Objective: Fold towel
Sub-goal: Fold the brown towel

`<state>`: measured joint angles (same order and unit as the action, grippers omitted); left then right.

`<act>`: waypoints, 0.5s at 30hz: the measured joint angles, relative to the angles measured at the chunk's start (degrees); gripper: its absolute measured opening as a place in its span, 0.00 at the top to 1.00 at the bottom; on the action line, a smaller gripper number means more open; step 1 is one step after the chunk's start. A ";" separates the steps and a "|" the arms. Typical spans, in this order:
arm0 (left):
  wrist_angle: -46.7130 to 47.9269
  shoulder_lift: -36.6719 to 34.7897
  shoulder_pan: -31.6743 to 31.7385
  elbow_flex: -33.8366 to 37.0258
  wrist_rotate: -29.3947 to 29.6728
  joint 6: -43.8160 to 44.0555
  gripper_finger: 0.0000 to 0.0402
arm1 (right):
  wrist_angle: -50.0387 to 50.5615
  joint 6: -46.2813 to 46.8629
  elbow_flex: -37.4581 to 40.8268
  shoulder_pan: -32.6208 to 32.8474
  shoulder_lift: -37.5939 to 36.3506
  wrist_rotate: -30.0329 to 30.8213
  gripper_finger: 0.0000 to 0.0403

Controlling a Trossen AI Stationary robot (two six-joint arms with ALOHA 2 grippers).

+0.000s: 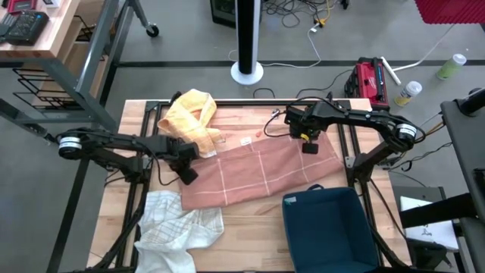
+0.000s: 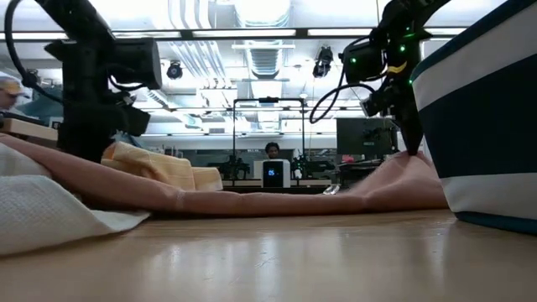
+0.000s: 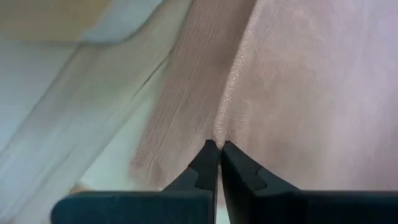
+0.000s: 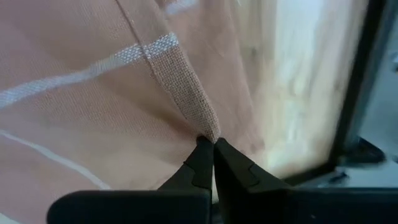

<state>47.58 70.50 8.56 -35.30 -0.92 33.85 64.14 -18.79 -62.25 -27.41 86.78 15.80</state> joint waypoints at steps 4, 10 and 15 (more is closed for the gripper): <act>6.90 0.00 0.00 -2.81 -1.19 0.39 1.00 | 1.28 0.22 -2.11 0.01 0.00 3.17 1.00; 12.78 0.00 -0.02 -5.95 0.43 0.34 1.00 | 0.80 0.17 -4.89 0.03 -0.07 3.71 1.00; 15.76 -0.02 0.00 -5.24 4.59 0.99 1.00 | -0.92 0.16 -4.80 -0.10 0.06 4.94 1.00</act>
<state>63.34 70.48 8.56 -40.54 3.67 34.85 63.22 -18.62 -67.05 -27.50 86.84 20.75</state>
